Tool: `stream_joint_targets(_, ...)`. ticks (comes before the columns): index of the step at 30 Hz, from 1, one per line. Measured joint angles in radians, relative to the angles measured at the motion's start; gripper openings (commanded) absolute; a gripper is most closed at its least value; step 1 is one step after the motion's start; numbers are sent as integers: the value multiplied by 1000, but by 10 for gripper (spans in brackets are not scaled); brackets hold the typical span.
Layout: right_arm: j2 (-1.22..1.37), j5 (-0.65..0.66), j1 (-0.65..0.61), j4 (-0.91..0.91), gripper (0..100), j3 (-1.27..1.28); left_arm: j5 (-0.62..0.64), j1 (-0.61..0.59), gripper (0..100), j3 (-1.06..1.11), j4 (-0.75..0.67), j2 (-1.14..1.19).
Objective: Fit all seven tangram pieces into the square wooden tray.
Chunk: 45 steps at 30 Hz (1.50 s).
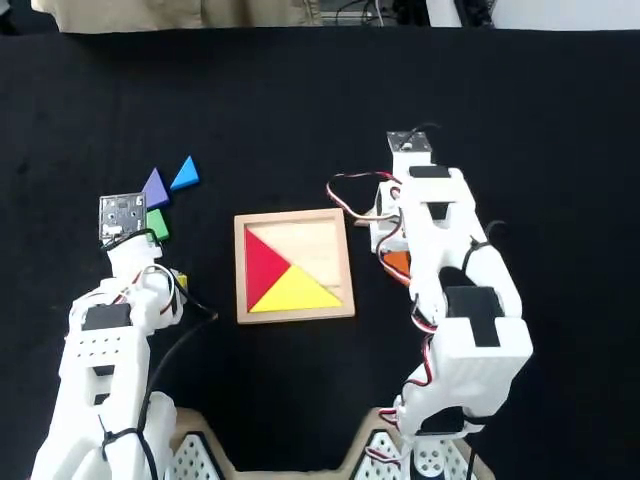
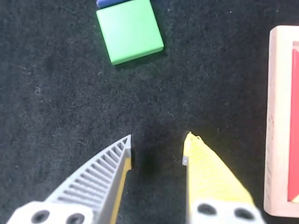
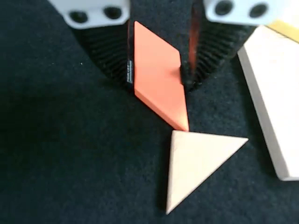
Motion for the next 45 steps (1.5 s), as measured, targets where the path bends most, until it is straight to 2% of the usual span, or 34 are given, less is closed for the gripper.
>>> stream_joint_targets(8,-192,6,-193,78,18,0,0,0,187,0,0,0)
stream_joint_targets(12,-203,-15,-256,78,18,0,0,0,187,0,0,0)
stream_joint_targets(21,-127,-94,-262,43,23,0,0,0,187,0,0,0)
stream_joint_targets(26,-103,-133,-318,20,103,0,0,0,187,0,0,0)
stream_joint_targets(31,-68,-199,-353,18,96,0,0,0,187,0,0,0)
stream_joint_targets(38,-34,-213,-356,-5,101,-2,0,0,187,0,0,0)
stream_joint_targets(45,-34,-213,-356,6,225,-2,0,0,187,0,0,0)
